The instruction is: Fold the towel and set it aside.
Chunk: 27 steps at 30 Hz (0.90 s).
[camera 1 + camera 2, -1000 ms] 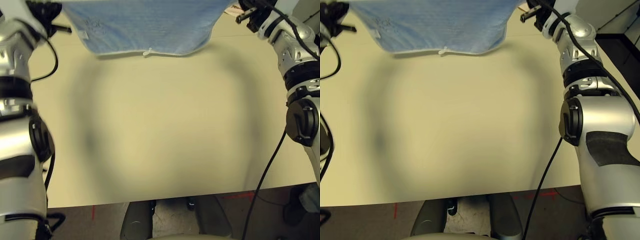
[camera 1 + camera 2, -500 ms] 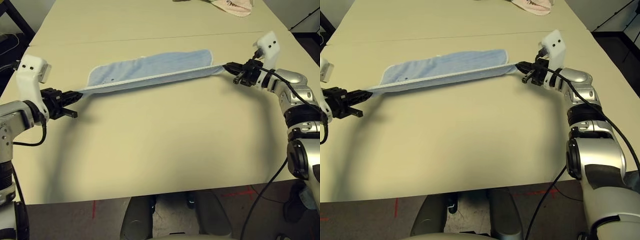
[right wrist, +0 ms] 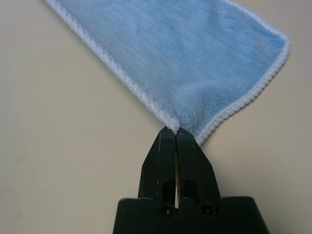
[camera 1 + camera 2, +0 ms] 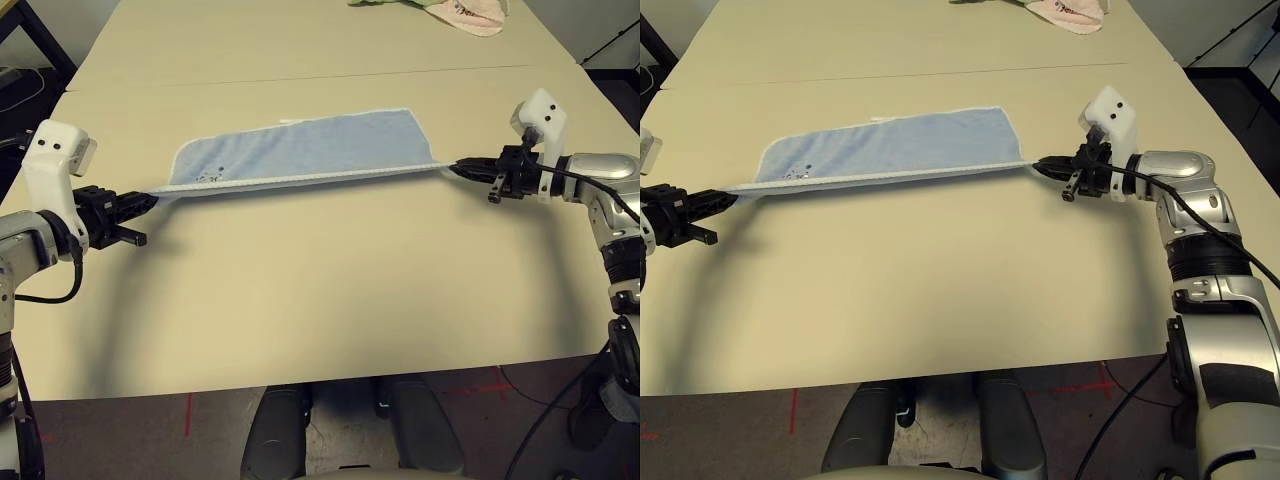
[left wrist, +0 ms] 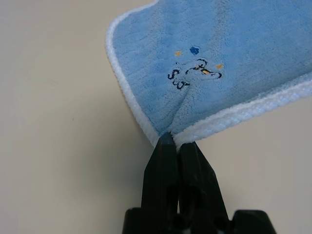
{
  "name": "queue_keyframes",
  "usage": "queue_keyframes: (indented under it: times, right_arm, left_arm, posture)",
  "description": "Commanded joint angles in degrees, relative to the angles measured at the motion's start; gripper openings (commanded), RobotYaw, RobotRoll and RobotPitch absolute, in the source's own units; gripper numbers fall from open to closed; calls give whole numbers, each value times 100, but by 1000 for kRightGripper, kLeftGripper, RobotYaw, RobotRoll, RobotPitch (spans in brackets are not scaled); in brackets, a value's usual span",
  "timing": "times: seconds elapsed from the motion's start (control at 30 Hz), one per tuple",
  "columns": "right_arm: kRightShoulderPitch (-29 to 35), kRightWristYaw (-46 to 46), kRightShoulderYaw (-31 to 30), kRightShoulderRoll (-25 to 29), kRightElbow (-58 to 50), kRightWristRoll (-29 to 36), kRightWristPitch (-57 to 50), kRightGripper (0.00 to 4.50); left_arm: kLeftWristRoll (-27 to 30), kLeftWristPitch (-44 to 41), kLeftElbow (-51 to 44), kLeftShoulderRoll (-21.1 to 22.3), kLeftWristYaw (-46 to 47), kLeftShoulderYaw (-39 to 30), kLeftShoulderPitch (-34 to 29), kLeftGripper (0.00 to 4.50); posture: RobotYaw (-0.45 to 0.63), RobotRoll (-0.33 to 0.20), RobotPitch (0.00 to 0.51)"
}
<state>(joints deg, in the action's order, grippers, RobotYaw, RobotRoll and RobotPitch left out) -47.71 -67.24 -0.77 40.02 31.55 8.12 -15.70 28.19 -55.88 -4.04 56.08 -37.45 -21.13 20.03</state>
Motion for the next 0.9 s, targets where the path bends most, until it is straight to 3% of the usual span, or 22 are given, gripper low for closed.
queue_keyframes:
  times: [0.03, 0.33, 0.53, 0.9]
  right_arm:
    - [190, 60, 86, 214, 14, 14, -240, 0]
    - [534, -56, 92, 437, -219, 116, -174, 0]
    - [631, -620, -3, 668, -606, 358, -514, 0]
    - [840, -1239, -175, 1002, -1398, 534, -988, 0]
  left_arm:
    - [-74, -21, 178, 106, -86, 59, -84, 31]
    - [188, -204, 65, 306, -722, 93, -194, 31]
    - [158, -79, 71, 566, -1073, 166, -222, 31]
    - [152, -18, -17, 1382, -1778, 132, -785, 31]
  posture:
    - [16, 0, 250]
    - [17, 0, 240]
    - [24, 0, 230]
    - [36, 0, 222]
